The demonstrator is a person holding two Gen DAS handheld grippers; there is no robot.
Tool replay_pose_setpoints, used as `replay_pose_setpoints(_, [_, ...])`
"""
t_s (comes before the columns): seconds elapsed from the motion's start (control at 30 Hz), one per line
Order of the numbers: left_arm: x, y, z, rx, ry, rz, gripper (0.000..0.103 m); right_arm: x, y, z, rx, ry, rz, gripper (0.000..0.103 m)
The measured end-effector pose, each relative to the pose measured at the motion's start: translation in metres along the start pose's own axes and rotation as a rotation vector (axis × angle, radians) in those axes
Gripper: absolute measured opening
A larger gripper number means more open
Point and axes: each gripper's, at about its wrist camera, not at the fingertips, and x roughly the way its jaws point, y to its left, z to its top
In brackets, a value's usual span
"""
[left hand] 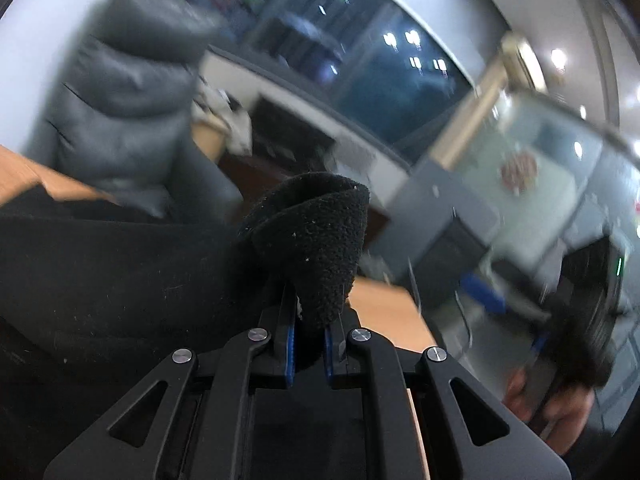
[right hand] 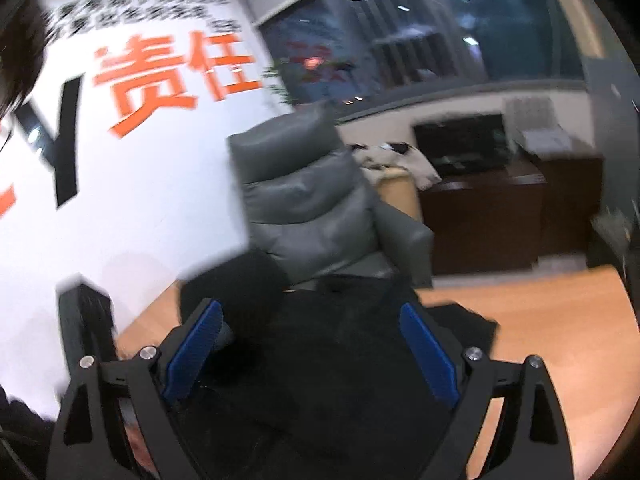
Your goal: Fold clothes
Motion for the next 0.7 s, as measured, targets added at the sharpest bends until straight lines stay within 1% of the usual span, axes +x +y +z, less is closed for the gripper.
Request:
replay_pose_setpoints(0.1, [0.032, -0.015, -0.038, 0.01, 0.094, 0.0, 0.008, 0.006, -0.045, 0.0, 0.129, 0.056, 0.011, 0.096])
replay_pose_setpoints(0.13, [0.041, -0.019, -0.046, 0.014, 0.125, 0.001, 0.009, 0.012, -0.059, -0.001, 0.174, 0.08, 0.018, 0.097])
replay_pose_setpoints(0.17, [0.046, -0.021, -0.051, 0.017, 0.148, 0.004, 0.009, 0.022, -0.073, -0.009, 0.217, 0.112, 0.027, 0.099])
replay_pose_setpoints(0.23, [0.041, -0.024, -0.054, 0.03, 0.162, 0.004, 0.014, 0.043, -0.101, -0.026, 0.303, 0.18, 0.04, 0.1])
replay_pose_setpoints(0.27, [0.03, -0.022, -0.052, 0.045, 0.158, 0.006, 0.016, 0.059, -0.113, -0.038, 0.343, 0.233, 0.029, 0.1])
replay_pose_setpoints(0.3, [0.015, -0.019, -0.047, 0.062, 0.15, 0.011, 0.025, 0.074, -0.124, -0.05, 0.383, 0.282, 0.024, 0.1])
replay_pose_setpoints(0.33, [0.001, -0.015, -0.042, 0.08, 0.142, 0.015, 0.035, 0.086, -0.13, -0.061, 0.422, 0.316, 0.039, 0.1])
replay_pose_setpoints(0.37, [-0.014, -0.011, -0.037, 0.098, 0.134, 0.019, 0.039, 0.097, -0.135, -0.072, 0.461, 0.351, 0.055, 0.1])
replay_pose_setpoints(0.4, [-0.028, -0.007, -0.032, 0.115, 0.126, 0.023, 0.047, 0.107, -0.139, -0.081, 0.492, 0.378, 0.072, 0.1])
replay_pose_setpoints(0.43, [-0.043, -0.004, -0.027, 0.133, 0.118, 0.028, 0.054, 0.111, -0.134, -0.083, 0.494, 0.375, 0.097, 0.1])
replay_pose_setpoints(0.47, [-0.057, 0.0, -0.023, 0.151, 0.11, 0.032, 0.058, 0.115, -0.13, -0.086, 0.496, 0.372, 0.121, 0.1])
replay_pose_setpoints(0.5, [-0.072, 0.008, -0.018, 0.161, 0.111, 0.047, 0.06, 0.119, -0.125, -0.088, 0.498, 0.369, 0.146, 0.1])
replay_pose_setpoints(0.57, [-0.1, 0.032, -0.011, 0.176, 0.126, 0.08, 0.061, 0.127, -0.114, -0.091, 0.494, 0.38, 0.178, 0.1])
replay_pose_setpoints(0.63, [-0.122, 0.059, -0.006, 0.209, 0.13, 0.126, 0.066, 0.132, -0.105, -0.092, 0.467, 0.415, 0.157, 0.1])
replay_pose_setpoints(0.7, [-0.13, 0.092, -0.001, 0.239, 0.15, 0.171, 0.068, 0.134, -0.094, -0.092, 0.422, 0.451, 0.124, 0.1])
